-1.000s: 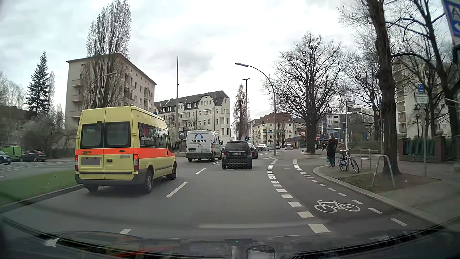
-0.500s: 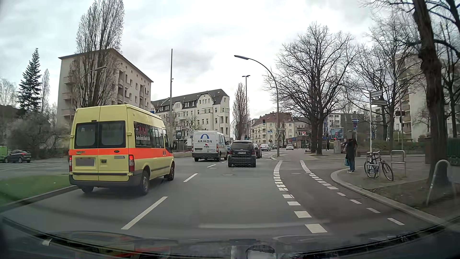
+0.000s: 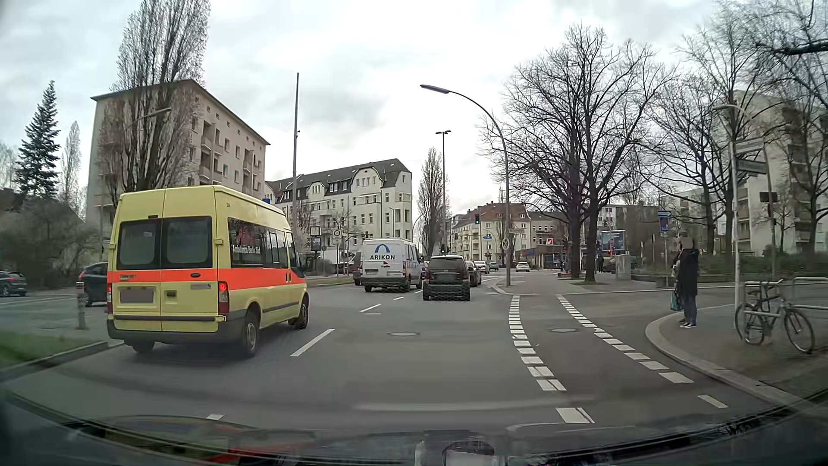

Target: Follow the waypoints while adhering to traffic rules and regulations

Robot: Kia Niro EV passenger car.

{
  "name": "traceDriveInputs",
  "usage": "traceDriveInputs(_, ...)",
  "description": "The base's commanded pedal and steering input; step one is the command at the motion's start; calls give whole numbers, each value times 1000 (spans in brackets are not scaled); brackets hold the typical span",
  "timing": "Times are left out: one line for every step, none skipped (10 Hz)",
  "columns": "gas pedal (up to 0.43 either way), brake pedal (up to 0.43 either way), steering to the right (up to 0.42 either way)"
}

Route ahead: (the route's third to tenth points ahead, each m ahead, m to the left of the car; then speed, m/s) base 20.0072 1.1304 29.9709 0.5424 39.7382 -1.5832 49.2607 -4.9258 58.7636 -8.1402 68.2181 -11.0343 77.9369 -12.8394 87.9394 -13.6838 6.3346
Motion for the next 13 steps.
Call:
traceDriveInputs(110,12,4)
traceDriveInputs(118,12,8)
traceDriveInputs(118,12,9)
traceDriveInputs(118,18,9)
traceDriveInputs(118,12,9)
traceDriveInputs(118,12,9)
traceDriveInputs(118,12,10)
traceDriveInputs(118,12,11)
traceDriveInputs(118,12,11)
traceDriveInputs(110,12,12)
traceDriveInputs(98,18,12)
traceDriveInputs(79,12,14)
traceDriveInputs(67,12,16)
